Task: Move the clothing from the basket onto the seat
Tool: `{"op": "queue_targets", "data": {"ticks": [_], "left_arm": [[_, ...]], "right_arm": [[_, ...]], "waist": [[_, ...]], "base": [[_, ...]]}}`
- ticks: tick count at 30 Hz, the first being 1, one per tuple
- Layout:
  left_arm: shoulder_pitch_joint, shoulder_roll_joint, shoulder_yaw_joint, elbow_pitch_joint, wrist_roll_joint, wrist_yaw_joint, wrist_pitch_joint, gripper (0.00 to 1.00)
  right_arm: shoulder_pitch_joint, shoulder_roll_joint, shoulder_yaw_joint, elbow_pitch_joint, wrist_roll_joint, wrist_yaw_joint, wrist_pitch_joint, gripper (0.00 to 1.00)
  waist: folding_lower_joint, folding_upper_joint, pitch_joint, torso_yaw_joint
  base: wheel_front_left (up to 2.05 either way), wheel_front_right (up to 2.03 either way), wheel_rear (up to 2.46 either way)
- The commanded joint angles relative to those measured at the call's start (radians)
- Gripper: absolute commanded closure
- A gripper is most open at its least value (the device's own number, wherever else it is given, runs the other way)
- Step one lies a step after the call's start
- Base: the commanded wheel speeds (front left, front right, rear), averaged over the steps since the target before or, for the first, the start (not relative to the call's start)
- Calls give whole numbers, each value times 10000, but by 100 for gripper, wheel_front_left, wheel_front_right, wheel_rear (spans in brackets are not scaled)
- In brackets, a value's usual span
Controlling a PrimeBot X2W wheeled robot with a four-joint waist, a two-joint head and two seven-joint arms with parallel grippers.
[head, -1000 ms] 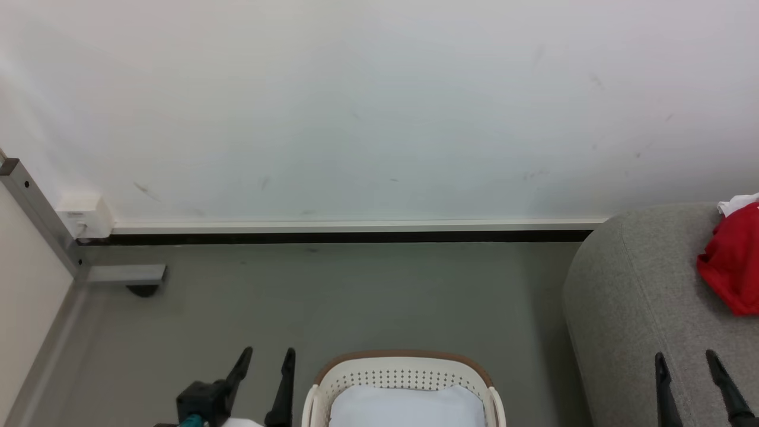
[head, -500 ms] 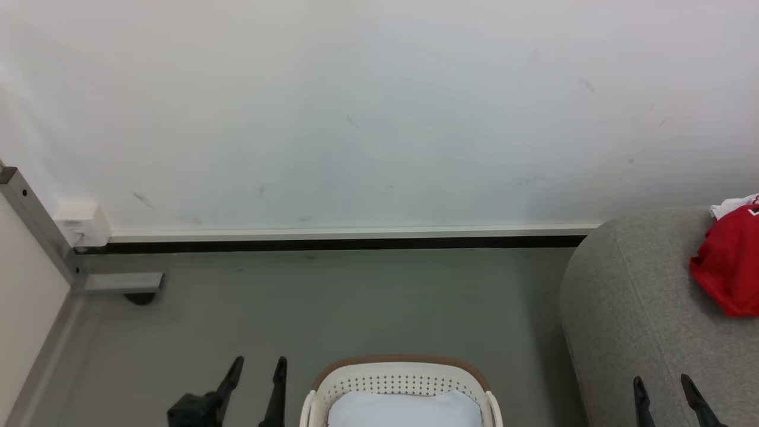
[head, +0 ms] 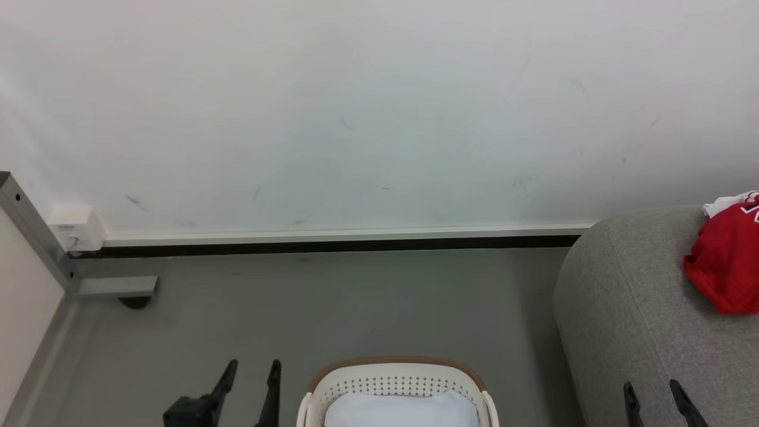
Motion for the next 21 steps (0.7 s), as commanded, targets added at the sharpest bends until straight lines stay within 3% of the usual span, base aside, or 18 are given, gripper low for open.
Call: {"op": "queue_targets", "data": {"ticks": [1, 21], "left_arm": [[70, -42, 74, 35, 177, -58, -5, 0], [34, -175, 414, 254, 455, -272, -5, 0]], "right_arm": [[45, -12, 2, 24, 73, -25, 10, 0], [16, -11, 27, 80, 106, -25, 10, 0]], "waist": [[1, -1, 18, -49], [1, -1, -34, -253]], "base": [[0, 0, 0], [0, 0, 0]]}}
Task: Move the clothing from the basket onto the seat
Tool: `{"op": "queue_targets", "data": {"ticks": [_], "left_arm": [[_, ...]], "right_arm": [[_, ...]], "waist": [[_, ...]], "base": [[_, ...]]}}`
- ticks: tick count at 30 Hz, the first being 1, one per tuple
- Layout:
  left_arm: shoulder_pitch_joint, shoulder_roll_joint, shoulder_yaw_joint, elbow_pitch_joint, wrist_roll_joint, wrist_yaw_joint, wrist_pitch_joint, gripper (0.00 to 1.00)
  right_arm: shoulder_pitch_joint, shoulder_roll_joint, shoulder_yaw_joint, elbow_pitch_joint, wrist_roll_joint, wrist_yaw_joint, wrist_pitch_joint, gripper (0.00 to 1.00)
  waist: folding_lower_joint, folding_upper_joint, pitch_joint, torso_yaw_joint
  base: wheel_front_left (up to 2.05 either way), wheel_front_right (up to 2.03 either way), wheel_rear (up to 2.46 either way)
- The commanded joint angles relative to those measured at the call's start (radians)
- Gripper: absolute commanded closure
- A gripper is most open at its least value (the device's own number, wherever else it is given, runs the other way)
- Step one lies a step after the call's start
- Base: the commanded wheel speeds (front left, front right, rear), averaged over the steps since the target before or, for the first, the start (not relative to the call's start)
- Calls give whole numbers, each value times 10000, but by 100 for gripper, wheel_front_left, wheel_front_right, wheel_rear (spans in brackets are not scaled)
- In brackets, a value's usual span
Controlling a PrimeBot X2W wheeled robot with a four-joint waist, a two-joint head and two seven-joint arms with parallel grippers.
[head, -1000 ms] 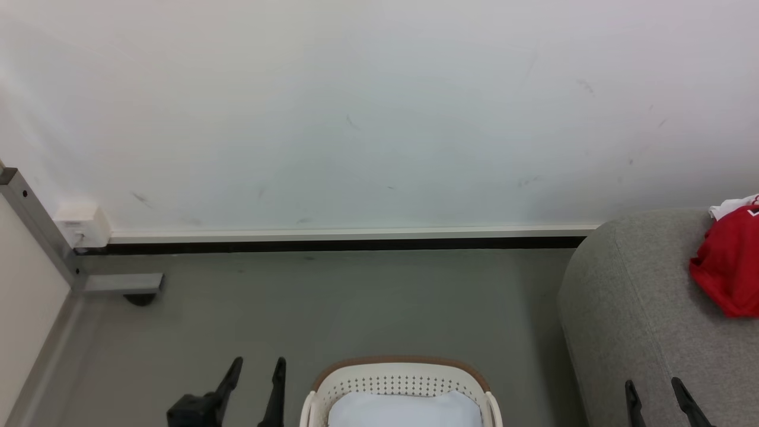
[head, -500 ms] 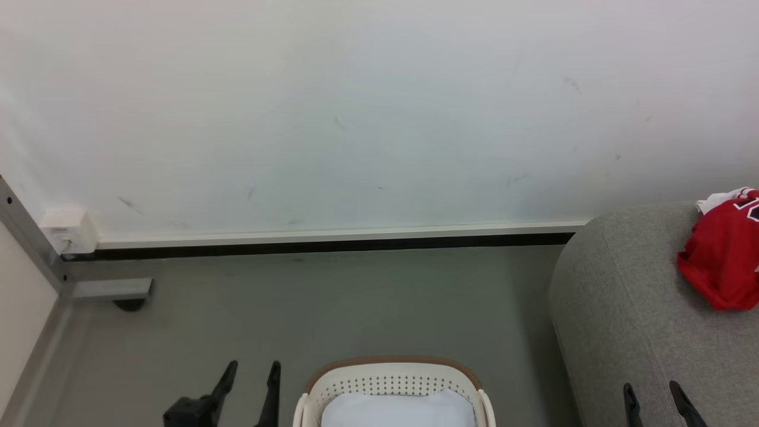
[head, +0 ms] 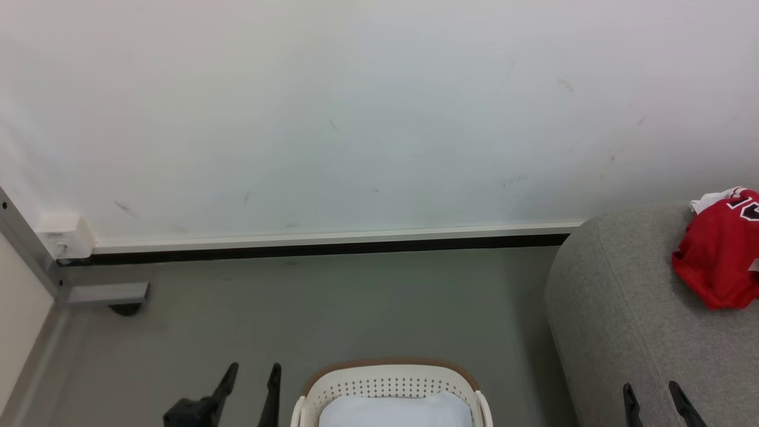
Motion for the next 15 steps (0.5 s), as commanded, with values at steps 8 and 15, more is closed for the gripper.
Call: {"op": "queue_targets", "data": {"ticks": [8, 15], "left_arm": [[198, -69, -12, 403, -15, -127, 17, 100], [42, -64, 298, 309, -1407, -187, 463, 100]], "right_arm": [[99, 80, -7, 334, 13, 2, 11, 100], [-153, 69, -132, 303, 1466, 0, 448, 100]], "waist": [[0, -1, 15, -20], [0, -1, 54, -2]], "base": [[0, 0, 0], [0, 0, 0]]}}
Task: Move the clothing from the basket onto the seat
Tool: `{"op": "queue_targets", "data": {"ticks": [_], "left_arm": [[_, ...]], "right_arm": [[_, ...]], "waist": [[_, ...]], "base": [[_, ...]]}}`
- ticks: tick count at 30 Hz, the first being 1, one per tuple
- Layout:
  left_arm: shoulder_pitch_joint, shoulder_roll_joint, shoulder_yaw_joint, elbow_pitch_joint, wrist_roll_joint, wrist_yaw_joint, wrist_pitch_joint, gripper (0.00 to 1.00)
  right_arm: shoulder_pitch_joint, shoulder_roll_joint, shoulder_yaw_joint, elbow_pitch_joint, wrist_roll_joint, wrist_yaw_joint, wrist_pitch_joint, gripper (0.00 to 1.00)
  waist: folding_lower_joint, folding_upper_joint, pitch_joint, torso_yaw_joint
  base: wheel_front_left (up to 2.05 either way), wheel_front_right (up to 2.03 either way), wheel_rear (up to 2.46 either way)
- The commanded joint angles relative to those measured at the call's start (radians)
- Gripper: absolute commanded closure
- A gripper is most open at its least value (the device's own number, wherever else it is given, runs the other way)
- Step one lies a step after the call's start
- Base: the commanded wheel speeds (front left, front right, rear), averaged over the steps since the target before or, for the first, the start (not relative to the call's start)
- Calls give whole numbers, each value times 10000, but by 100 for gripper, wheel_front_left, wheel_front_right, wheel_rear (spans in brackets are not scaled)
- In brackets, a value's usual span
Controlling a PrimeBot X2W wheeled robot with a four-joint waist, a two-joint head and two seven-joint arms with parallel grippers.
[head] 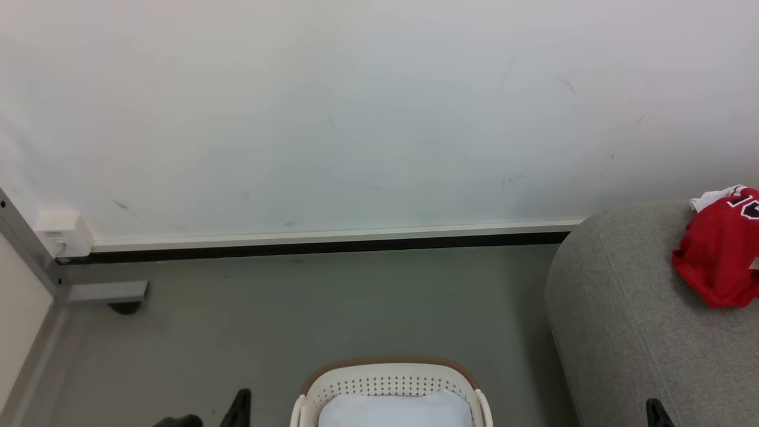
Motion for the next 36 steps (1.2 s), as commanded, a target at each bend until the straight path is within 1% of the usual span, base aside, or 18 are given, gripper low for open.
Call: {"op": "queue_targets", "data": {"ticks": [1, 20, 36], "left_arm": [[-252, 26, 132, -244, -546, -54, 99, 100], [-374, 39, 567, -740, -3847, -196, 875, 100], [-494, 49, 918, -1036, -6105, -290, 1460, 100]], "right_arm": [[-263, -84, -50, -197, 572, -2, 92, 100], [-632, -114, -97, -527, 3977, -6, 874, 100], [-909, -137, -171, -705, 6321, -9, 1459, 100]], "waist": [[0, -1, 10, 8], [0, -1, 119, 55], [0, -1, 210, 94]], "base": [[0, 0, 0], [0, 0, 0], [0, 0, 0]]}}
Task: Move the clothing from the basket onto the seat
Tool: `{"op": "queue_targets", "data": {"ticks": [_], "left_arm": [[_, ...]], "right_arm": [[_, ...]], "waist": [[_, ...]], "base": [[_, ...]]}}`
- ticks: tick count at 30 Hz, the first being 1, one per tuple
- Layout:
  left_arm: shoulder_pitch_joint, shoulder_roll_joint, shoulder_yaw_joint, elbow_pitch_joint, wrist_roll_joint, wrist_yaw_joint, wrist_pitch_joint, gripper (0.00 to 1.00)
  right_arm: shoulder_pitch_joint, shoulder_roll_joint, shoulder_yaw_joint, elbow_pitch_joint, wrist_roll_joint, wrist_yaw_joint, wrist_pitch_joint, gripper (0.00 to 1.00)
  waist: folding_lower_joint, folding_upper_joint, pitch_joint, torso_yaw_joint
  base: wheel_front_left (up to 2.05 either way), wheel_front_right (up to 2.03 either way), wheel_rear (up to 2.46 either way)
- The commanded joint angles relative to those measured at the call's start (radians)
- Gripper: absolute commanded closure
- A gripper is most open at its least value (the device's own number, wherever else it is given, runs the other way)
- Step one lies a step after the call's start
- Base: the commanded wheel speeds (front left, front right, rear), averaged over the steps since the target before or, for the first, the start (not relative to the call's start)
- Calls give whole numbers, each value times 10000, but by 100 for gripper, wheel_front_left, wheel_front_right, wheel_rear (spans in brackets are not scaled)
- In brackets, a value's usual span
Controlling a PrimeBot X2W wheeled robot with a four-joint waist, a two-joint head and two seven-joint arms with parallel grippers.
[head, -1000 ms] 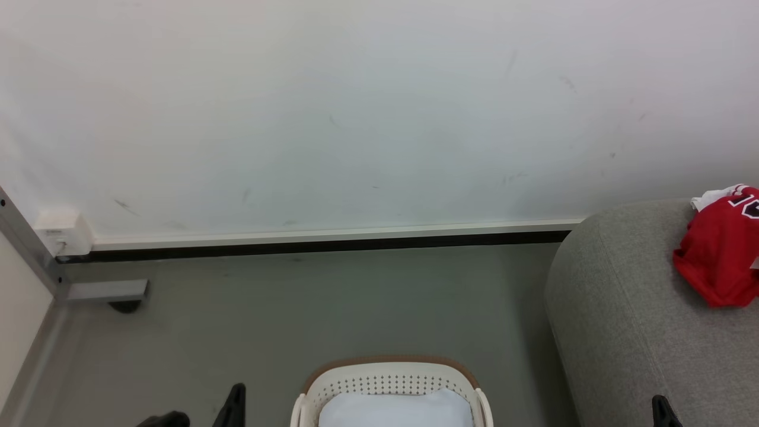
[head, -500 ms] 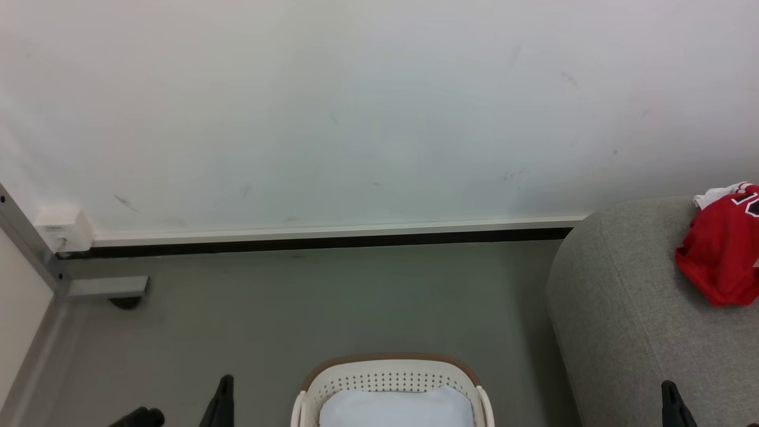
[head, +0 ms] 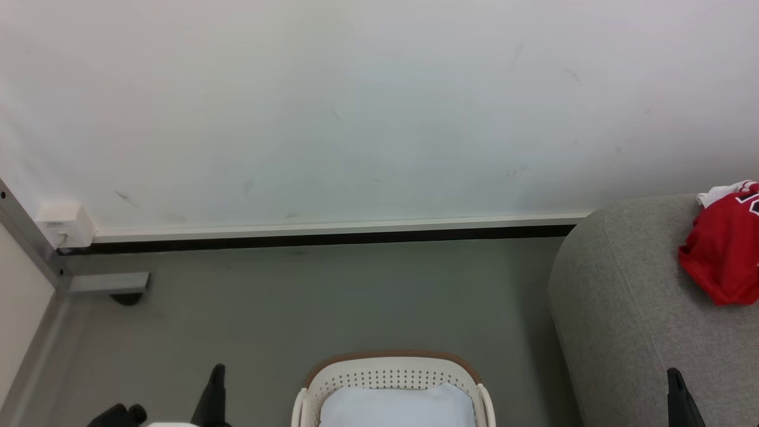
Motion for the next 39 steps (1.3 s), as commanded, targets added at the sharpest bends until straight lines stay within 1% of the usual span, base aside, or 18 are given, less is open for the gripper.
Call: {"op": "queue_targets", "data": {"ticks": [1, 23, 39], "left_arm": [[-247, 47, 101, -177, -425, -48, 105, 100], [-374, 61, 506, -503, -2988, -167, 770, 100], [-457, 69, 728, -683, -4414, -220, 1146, 100]], "right_arm": [[-256, -120, -50, -181, 431, -10, 94, 100], [-561, -145, -134, -372, 3074, -14, 763, 100], [-741, -157, -185, -476, 4575, -17, 1135, 100]], "waist": [[-1, -1, 11, 5], [-1, -1, 137, 59], [-1, -1, 222, 96]], "base": [[0, 0, 0], [0, 0, 0], [0, 0, 0]]}}
